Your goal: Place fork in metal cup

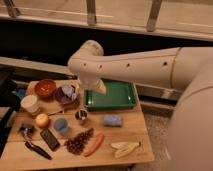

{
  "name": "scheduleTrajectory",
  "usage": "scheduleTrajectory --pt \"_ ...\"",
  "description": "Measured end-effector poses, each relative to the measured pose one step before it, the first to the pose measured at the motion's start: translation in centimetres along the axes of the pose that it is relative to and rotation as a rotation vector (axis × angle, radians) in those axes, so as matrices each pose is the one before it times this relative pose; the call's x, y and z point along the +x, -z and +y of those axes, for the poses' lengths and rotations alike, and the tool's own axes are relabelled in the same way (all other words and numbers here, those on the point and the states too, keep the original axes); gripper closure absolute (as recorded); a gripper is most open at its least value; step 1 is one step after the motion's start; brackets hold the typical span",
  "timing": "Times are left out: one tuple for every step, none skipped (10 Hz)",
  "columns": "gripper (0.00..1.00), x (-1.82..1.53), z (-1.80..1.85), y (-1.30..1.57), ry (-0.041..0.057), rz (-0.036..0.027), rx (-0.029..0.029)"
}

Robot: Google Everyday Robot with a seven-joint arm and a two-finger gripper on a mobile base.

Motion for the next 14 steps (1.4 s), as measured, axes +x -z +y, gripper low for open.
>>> scheduleTrajectory --pt "0.20 -0.192 1.840 -0.269 0.02174 0.00233 -0.01502" --pt "0.20 -0.235 1.956 -0.307 0.03108 0.00445 -0.01870" --pt "0.20 -0.017 2.577 -0.477 0.04313 0.00916 -0.02359" --pt "0.20 0.694 2.966 -0.567 0.05423 0.01998 -0.03346" --pt "0.20 -0.026 0.163 0.007 0.00313 -0.00065 -0.00259" --pt "0.20 -0.095 -0.428 -0.018 -0.00486 -0.00141 0.00476" --pt "0.20 0.037 0.144 -0.023 0.00232 0.00052 -0.00105" --pt "0.20 0.039 0.166 0.017 0.00264 0.00029 -0.00106" --pt "0.20 -0.057 -0.196 0.019 -0.00203 0.00077 0.00623" --pt "0.20 -0.377 -0.023 -0.240 0.00374 0.00624 0.00682" --pt "0.20 -0.119 0.670 -0.852 0.00831 0.01601 -0.00682" --pt "0.20 -0.296 0.756 -1.052 0.00650 0.01085 -0.01107" --pt "0.20 -0.715 0.835 -1.682 0.00059 0.01404 -0.01227" --pt "0.20 -0.377 1.336 -2.296 0.00334 0.02677 -0.02011"
